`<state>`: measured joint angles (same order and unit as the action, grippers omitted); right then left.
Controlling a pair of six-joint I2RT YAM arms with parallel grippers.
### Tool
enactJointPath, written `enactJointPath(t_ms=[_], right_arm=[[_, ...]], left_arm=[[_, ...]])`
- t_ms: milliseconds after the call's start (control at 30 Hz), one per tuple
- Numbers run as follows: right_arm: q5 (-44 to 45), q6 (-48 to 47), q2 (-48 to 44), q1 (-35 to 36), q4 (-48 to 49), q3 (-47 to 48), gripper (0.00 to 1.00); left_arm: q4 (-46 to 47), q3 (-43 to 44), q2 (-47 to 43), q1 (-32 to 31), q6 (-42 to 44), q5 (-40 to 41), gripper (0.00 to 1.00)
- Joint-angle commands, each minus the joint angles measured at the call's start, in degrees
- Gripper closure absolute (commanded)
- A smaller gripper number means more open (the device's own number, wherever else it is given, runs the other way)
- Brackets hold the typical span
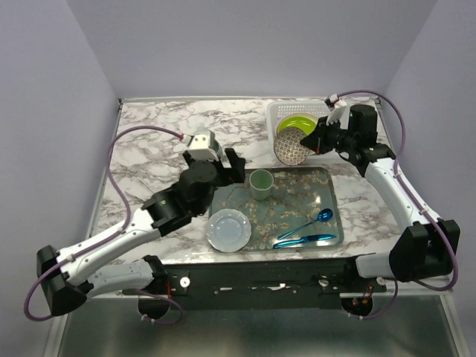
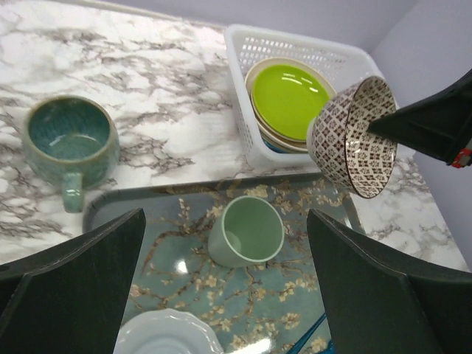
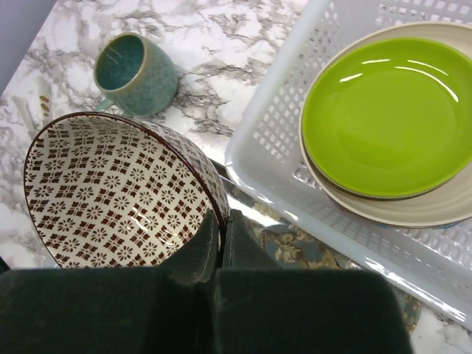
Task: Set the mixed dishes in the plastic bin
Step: Place the bowl in the plastic bin.
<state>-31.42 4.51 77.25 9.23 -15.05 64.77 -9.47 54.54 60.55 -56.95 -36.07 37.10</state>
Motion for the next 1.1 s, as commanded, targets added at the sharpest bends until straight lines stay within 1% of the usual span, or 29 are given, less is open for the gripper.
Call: enactJointPath(t_ms=[0, 67, 100, 133, 167, 200, 233, 333, 400, 533, 633, 733, 1067], right_arm=[[2.14, 0.15, 2.98, -1.15, 1.60, 3.25, 1.00], [4.69, -0.47, 6.05, -1.15, 0.73, 5.96, 1.00], [5.48, -0.64, 7.28, -1.15, -0.41, 7.28, 1.00], [7.23, -1.08, 8.43, -1.15, -1.03, 8.52, 1.00], [8.29, -1.69, 11.14, -1.15, -1.47, 11.14, 1.00], [9.35, -2.14, 12.30, -1.24, -2.78, 12.56, 0.99], [11.36, -2.66, 13.96, -1.24, -3.66, 14.05, 0.99], [14.18, -3.99, 18.63, -1.15, -7.00, 20.20, 0.99], [15.42, -5.55, 21.69, -1.15, -9.02, 24.41, 0.98], [18.49, -6.62, 26.45, -1.15, -11.40, 29.87, 0.97], [19.03, -7.06, 29.43, -1.15, -12.72, 32.77, 0.96], [19.55, -7.76, 31.55, -1.15, -13.43, 33.66, 0.91], [20.61, -9.08, 34.72, -1.15, -14.04, 35.07, 0.83]], left_arm=[[-5.08, -0.49, -9.64, 7.45, 10.05, -13.37, 0.01], [-8.18, 0.29, -11.24, 10.61, 14.79, -14.25, 0.01], [-11.15, 0.39, -11.94, 11.33, 16.46, -14.34, 0.01], [-12.22, 0.47, -12.13, 11.94, 19.52, -13.73, 0.01], [-13.10, -0.22, -12.21, 12.47, 21.03, -12.77, 0.01], [-14.42, -0.75, -12.48, 12.56, 21.83, -9.19, 0.01], [-14.61, -1.36, -12.48, 12.65, 22.62, -7.85, 0.01], [-14.34, -4.79, -13.00, 13.18, 25.26, -5.82, 0.01], [-14.34, -6.02, -13.44, 13.62, 25.88, -5.81, 0.01], [-14.17, -6.64, -14.15, 14.41, 25.97, -7.74, 0.01], [-14.26, -6.73, -14.67, 15.02, 25.97, -8.54, 0.01], [-14.08, -6.91, -15.73, 15.72, 25.88, -9.68, 0.01], [-13.11, -7.96, -18.54, 18.98, 25.27, -12.67, 0.01]])
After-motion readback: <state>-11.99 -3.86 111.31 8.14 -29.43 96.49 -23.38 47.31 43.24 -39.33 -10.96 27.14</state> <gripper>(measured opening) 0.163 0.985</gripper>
